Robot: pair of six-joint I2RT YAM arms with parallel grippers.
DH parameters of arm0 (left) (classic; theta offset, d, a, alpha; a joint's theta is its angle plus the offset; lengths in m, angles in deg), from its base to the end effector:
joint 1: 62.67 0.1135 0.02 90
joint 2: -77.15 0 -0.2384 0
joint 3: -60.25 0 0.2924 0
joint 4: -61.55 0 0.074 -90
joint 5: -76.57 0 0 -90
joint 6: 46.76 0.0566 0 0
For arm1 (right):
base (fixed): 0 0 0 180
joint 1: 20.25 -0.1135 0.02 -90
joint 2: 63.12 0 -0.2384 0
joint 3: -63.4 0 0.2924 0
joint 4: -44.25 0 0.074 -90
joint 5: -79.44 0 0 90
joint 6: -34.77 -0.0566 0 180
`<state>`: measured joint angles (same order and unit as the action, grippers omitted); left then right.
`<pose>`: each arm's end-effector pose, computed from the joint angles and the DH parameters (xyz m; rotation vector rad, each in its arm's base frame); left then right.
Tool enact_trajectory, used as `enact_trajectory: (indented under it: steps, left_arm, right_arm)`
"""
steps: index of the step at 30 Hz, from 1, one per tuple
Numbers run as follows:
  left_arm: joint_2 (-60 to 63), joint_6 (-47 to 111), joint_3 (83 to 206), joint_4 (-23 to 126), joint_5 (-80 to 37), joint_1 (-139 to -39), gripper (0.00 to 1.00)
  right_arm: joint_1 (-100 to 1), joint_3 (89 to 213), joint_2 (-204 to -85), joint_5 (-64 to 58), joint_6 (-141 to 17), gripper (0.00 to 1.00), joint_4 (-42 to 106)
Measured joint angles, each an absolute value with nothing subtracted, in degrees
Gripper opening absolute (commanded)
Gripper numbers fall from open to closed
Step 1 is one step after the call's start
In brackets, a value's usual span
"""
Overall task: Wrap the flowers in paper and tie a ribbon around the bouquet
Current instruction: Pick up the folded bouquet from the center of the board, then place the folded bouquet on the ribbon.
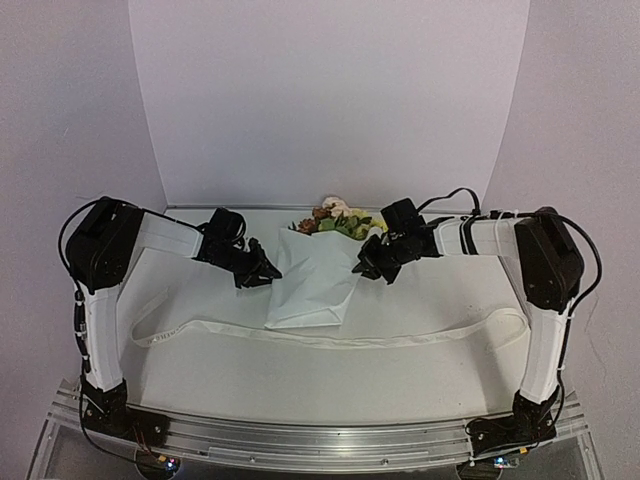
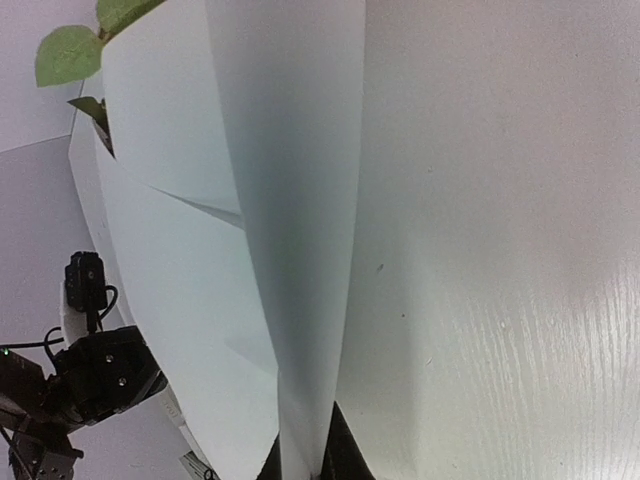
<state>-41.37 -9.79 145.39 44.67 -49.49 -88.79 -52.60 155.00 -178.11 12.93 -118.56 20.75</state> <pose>0.3935 -0.2300 0.0700 -0.3195 2.7008 -1.2996 0.3893 0.2733 0.1216 0.5055 2.6514 1.1631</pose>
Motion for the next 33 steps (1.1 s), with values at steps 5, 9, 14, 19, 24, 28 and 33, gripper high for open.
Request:
enact_trajectory:
  steps: [5, 9, 14, 19, 24, 28, 33]
  left_arm:
    - [-38.04, -10.62, 142.07, 44.85, -49.40, -89.82, 0.18]
    - [-34.66, -11.31, 138.11, 45.66, -48.91, -91.56, 0.18]
    - [-30.04, -12.70, 132.32, 46.66, -47.31, -94.48, 0.18]
    - [-26.05, -14.00, 127.69, 47.30, -45.41, -97.26, 0.18]
    - [-22.32, -15.36, 122.79, 48.50, -43.59, -99.12, 0.19]
    - [-20.78, -16.32, 120.08, 49.72, -42.13, -100.27, 0.19]
    - [-19.93, -17.17, 118.13, 51.22, -40.62, -101.28, 0.25]
  right_arm:
    - [-53.30, 151.21, -174.07, 12.87, -118.67, 0.03, 20.71]
    - [-54.69, 146.85, -171.85, 12.13, -119.00, 0.02, 20.48]
    - [-57.47, 141.75, -168.43, 9.97, -119.59, 0.02, 19.91]
    - [-60.51, 137.58, -163.99, 7.48, -120.37, 0.02, 19.49]
    - [-63.30, 133.62, -161.40, 5.25, -121.62, 0.02, 20.10]
    - [-65.43, 130.53, -161.04, 3.60, -122.90, 0.02, 21.36]
    - [-66.67, 128.67, -161.03, 1.92, -123.66, 0.08, 22.15]
